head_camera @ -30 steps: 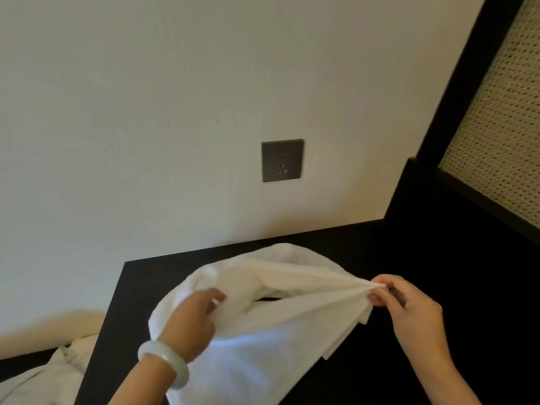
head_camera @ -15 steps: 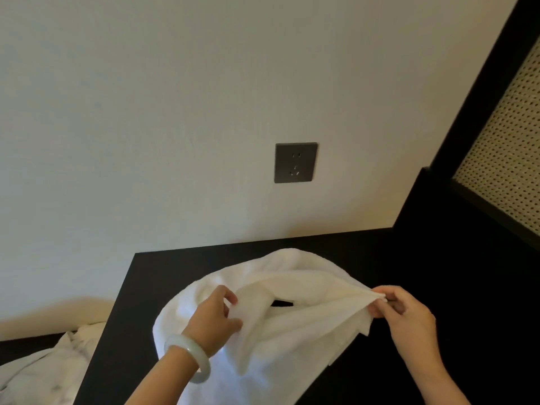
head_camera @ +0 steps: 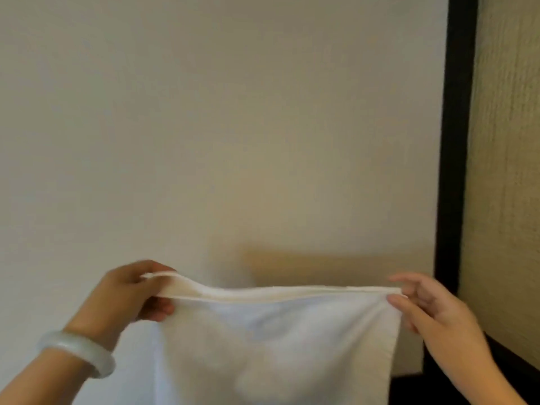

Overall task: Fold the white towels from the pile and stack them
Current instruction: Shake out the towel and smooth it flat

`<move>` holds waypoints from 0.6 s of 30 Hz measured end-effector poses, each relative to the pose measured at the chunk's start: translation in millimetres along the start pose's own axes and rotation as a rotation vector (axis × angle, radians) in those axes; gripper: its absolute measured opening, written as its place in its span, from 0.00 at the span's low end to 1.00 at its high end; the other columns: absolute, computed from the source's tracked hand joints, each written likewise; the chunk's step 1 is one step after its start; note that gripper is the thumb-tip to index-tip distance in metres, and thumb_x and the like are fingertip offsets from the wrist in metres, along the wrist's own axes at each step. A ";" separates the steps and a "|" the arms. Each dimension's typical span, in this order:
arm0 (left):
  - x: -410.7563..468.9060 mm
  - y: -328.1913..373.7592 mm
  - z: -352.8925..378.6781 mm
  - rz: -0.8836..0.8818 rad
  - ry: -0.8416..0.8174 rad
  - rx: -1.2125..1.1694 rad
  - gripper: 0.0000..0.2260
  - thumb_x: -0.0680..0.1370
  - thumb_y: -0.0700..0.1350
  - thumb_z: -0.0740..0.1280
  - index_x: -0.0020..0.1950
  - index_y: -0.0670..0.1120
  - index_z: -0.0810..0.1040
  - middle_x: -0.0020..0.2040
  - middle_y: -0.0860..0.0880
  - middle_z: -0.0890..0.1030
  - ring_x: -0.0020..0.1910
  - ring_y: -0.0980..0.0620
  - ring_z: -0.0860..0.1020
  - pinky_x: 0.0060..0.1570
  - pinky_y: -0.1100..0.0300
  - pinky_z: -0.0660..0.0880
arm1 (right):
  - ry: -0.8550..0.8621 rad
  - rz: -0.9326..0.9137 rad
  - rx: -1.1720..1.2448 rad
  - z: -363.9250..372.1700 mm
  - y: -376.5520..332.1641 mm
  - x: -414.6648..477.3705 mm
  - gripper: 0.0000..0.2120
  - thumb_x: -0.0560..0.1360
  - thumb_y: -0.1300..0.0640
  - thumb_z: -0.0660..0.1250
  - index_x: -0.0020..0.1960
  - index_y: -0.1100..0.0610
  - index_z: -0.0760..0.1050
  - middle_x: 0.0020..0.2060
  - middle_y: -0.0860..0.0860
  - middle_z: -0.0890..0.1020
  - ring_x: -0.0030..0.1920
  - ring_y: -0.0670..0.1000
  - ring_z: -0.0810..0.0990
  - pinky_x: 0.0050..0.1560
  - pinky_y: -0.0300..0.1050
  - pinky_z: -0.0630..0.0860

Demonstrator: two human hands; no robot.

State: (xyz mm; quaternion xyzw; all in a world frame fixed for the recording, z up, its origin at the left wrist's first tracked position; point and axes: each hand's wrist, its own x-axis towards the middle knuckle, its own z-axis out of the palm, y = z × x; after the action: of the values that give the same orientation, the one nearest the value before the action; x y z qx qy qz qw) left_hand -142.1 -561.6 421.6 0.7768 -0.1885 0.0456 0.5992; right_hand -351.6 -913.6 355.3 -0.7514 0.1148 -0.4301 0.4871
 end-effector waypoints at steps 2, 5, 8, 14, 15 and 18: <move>1.0 12.5 -12.0 0.015 0.004 -0.029 0.05 0.77 0.30 0.66 0.48 0.32 0.81 0.32 0.36 0.81 0.25 0.47 0.79 0.24 0.60 0.77 | -0.031 -0.045 0.004 -5.4 -14.1 9.5 0.10 0.71 0.64 0.73 0.47 0.50 0.83 0.32 0.49 0.79 0.25 0.45 0.72 0.26 0.34 0.69; 4.9 28.6 -31.2 0.195 0.153 -0.004 0.06 0.76 0.34 0.68 0.42 0.40 0.85 0.31 0.38 0.82 0.27 0.44 0.80 0.27 0.58 0.78 | 0.002 -0.094 -0.057 -11.1 -37.6 21.4 0.09 0.68 0.54 0.73 0.47 0.46 0.83 0.28 0.52 0.79 0.23 0.46 0.71 0.26 0.32 0.69; 3.8 25.6 -33.5 0.035 -0.017 0.232 0.07 0.77 0.36 0.69 0.39 0.38 0.83 0.29 0.39 0.81 0.25 0.45 0.79 0.27 0.57 0.77 | -0.142 -0.032 -0.216 -9.8 -40.1 32.4 0.06 0.73 0.60 0.73 0.47 0.51 0.81 0.21 0.54 0.76 0.21 0.47 0.72 0.26 0.33 0.68; 4.5 15.7 -43.7 -0.229 -0.151 0.242 0.07 0.77 0.35 0.70 0.42 0.32 0.81 0.30 0.36 0.80 0.25 0.45 0.78 0.27 0.59 0.76 | -0.253 0.092 -0.211 -8.2 -36.8 30.9 0.04 0.76 0.66 0.70 0.47 0.59 0.80 0.24 0.60 0.79 0.22 0.52 0.74 0.24 0.36 0.70; 1.6 15.0 -44.6 -0.243 -0.163 0.230 0.07 0.76 0.35 0.70 0.41 0.32 0.81 0.31 0.35 0.80 0.25 0.45 0.78 0.27 0.59 0.77 | -0.267 0.099 -0.205 -8.5 -37.6 29.3 0.03 0.76 0.66 0.70 0.48 0.60 0.80 0.25 0.61 0.79 0.22 0.53 0.75 0.25 0.37 0.71; -3.3 16.1 -47.6 -0.240 -0.192 0.168 0.09 0.75 0.35 0.71 0.35 0.34 0.80 0.31 0.35 0.79 0.25 0.46 0.77 0.26 0.60 0.76 | -0.279 0.076 -0.207 -10.0 -44.3 25.7 0.03 0.76 0.66 0.69 0.48 0.60 0.80 0.26 0.62 0.80 0.23 0.54 0.76 0.27 0.37 0.73</move>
State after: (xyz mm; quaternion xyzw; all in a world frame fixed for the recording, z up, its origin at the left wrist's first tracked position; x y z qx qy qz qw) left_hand -143.4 -519.1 448.5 0.8419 -0.1464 -0.0851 0.5124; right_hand -354.6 -913.0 407.4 -0.8449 0.1181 -0.2887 0.4345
